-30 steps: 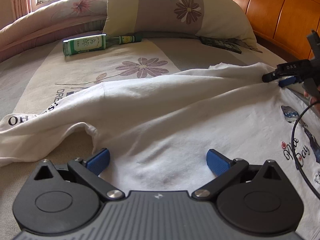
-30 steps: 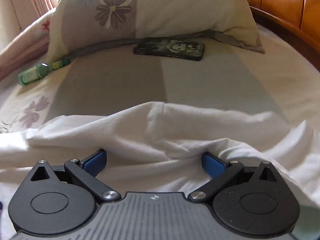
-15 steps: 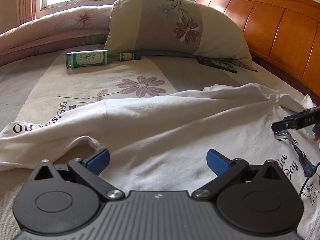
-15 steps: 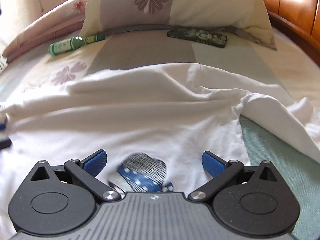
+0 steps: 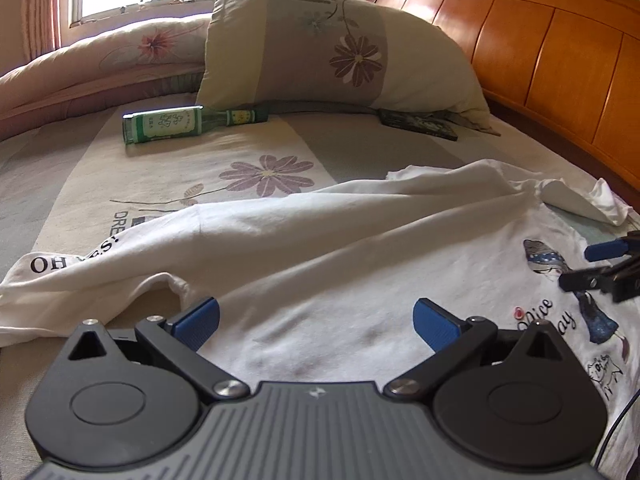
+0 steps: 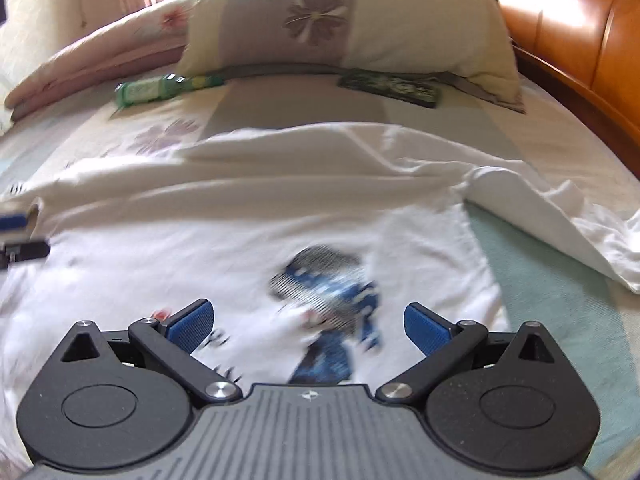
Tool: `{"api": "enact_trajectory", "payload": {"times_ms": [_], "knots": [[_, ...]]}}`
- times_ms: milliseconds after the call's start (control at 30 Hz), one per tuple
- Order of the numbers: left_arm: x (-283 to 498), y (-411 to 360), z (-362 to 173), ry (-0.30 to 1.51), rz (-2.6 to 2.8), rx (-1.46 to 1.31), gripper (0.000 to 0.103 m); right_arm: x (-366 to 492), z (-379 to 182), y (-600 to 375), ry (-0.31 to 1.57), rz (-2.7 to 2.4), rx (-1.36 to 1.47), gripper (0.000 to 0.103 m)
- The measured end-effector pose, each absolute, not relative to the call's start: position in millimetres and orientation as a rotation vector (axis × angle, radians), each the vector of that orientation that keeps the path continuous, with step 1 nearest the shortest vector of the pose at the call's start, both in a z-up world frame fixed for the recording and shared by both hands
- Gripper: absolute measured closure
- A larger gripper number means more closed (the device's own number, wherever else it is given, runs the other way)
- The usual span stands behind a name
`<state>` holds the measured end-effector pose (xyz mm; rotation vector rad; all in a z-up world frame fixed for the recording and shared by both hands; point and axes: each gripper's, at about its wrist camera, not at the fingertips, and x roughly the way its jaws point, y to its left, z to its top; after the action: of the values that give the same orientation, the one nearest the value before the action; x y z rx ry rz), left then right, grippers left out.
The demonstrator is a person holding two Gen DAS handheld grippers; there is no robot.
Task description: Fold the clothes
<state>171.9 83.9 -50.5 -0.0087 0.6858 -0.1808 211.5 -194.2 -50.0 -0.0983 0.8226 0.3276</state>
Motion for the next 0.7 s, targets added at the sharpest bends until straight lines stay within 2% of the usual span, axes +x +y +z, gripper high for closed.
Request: {"api": "enact_trajectory", "payload": {"times_ms": [100,200,400,500,700], "knots": [[167,73,-51,0.680,-0.219,0.036,0.001,190,-67,-182,0.826,0.343,-0.086,0.000],[169,64,-57,0.703,-0.224,0.076,0.001,166,-75,-182,0.750,0.302,-0.112,0.000],[177,64,-80,0.805,-0.195,0.052,0.001,142,-71,-224,0.791,0.184,0.003,0.000],[172,66,-77,0.797,-0.204,0.031,0.001,130,-73,-238,0.751,0.156,0.083,0.000],[145,63,-56,0.707,-0.331,0.005,0.001,118,-68,-212,0.762,0.135,0.029,0.000]]}}
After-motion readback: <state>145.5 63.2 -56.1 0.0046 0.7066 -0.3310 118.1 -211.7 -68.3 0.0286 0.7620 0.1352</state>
